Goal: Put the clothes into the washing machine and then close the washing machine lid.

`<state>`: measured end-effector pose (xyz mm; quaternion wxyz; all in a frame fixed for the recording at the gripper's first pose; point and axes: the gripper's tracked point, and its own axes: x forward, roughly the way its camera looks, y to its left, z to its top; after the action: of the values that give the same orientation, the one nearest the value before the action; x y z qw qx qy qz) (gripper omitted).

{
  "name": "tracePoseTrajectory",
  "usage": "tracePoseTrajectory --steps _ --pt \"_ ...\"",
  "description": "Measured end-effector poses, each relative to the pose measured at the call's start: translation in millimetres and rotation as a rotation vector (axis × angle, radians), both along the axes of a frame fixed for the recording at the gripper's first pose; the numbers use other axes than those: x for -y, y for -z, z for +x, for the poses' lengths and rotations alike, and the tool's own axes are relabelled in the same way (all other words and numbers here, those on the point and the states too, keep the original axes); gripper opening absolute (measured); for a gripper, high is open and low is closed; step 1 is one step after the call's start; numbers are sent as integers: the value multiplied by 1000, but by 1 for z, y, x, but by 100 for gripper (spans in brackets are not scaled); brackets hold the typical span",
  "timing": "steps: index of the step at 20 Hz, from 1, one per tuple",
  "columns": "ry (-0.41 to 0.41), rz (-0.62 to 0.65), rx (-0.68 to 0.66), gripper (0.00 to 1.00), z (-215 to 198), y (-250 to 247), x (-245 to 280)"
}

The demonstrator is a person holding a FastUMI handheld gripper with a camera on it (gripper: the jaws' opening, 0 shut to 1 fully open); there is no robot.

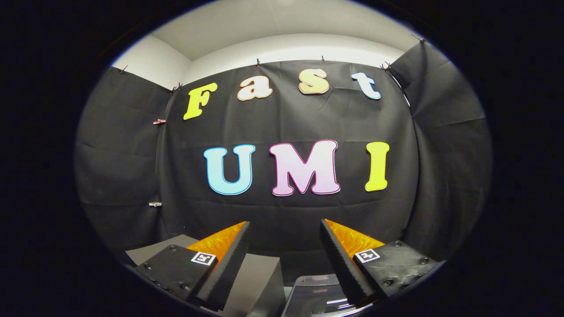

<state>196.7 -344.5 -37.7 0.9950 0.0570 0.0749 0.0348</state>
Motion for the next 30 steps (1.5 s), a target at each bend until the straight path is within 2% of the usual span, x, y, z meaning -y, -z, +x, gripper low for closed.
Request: tracePoseTrajectory --steps 30 --pt "-4 4 -11 98 -6 -4 -8"
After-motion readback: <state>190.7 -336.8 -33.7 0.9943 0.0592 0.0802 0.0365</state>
